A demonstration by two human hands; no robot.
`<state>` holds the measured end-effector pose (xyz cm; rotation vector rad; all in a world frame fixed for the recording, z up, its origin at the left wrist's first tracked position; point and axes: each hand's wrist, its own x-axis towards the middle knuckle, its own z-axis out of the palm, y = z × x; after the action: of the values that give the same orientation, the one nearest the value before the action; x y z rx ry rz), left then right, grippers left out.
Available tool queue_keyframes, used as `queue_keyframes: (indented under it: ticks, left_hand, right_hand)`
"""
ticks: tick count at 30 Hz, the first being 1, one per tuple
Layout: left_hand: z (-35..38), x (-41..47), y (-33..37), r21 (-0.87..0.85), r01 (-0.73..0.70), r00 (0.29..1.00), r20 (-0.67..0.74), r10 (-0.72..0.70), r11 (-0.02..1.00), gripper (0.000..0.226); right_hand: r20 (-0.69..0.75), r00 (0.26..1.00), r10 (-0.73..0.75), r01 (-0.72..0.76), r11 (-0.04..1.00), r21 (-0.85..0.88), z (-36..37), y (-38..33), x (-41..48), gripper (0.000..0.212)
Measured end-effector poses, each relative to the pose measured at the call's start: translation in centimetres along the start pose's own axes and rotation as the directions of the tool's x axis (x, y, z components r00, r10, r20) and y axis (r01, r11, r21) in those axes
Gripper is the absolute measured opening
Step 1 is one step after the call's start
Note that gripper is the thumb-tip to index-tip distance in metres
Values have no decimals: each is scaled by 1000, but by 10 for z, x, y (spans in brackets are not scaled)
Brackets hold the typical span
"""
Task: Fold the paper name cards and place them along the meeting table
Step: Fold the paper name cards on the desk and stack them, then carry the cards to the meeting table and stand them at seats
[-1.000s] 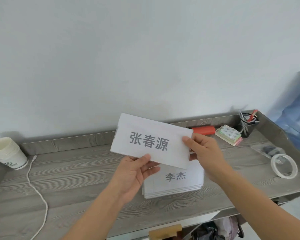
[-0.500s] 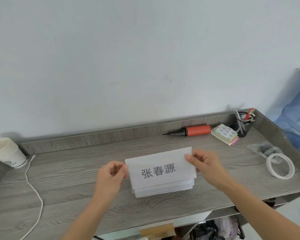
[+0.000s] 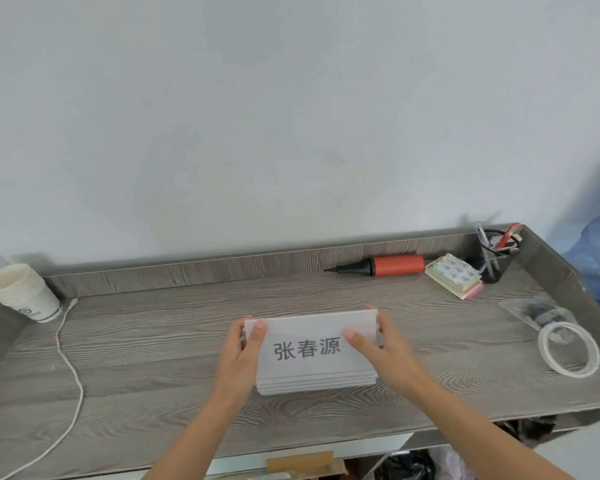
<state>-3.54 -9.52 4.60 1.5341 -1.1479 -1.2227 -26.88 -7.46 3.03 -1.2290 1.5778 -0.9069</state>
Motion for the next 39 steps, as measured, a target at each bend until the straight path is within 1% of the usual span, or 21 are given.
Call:
queue_keyframes:
  ticks: [1,4,6,8,10,12,14,17,19,22,26,30,35,39]
  left_hand:
    - [3,0,0,0,-4,1000,-18,4,1000,31]
    - [4,4,-5,24,-2,1000,-23,2,1000,37]
    - [4,6,-7,50,-3,1000,-13,4,999,43]
    - [5,8,-7,74,-5,1000,3,5,997,44]
    - [4,10,-6,60,23,1000,11,-23,998,44]
    - [3,13,-4,-6,56,998,32,-55,998,40]
    - [-1,14,1,-58,61,996,64,-57,996,37]
    - [-7,17,9,-103,71,987,152,-55,992,30]
    - [-9,19,14,-104,68,973,225,-43,992,26]
    - [-5,12,25,-68,31,933,360,-5,997,24]
    - [18,-16,38,-7,-27,836,549,26,1000,23]
    - [56,-64,34,61,-39,703,711,-16,997,23]
    - [115,-148,11,134,-99,493,867,-68,986,27]
    - [164,-243,-17,205,-127,294,942,-160,970,30]
  right_hand:
    - [-2,1000,-3,3,999,53,3,-1,1,64]
    - [-24,1000,4,0,982,188,8,-3,5,54]
    - [-57,998,-4,17,974,227,13,-4,5,45]
    - [-98,995,-13,38,966,257,18,-4,4,31]
    - [-132,991,-3,41,957,287,22,-6,1,25]
    - [-168,986,17,35,952,303,27,-9,-2,27]
    - [-206,978,39,26,952,305,33,-10,-9,31]
    - [-262,962,80,5,951,310,46,-12,-23,36]
    - [-326,939,113,-2,946,325,52,-12,-36,37]
    - [-451,878,159,8,938,348,53,-11,-65,36]
    - [-586,780,219,39,918,395,39,-11,-121,34]
    - [-711,628,315,36,902,431,23,3,-193,33]
    - [-786,409,463,47,850,525,10,43,-303,25]
    - [-801,218,558,65,810,583,4,83,-407,31]
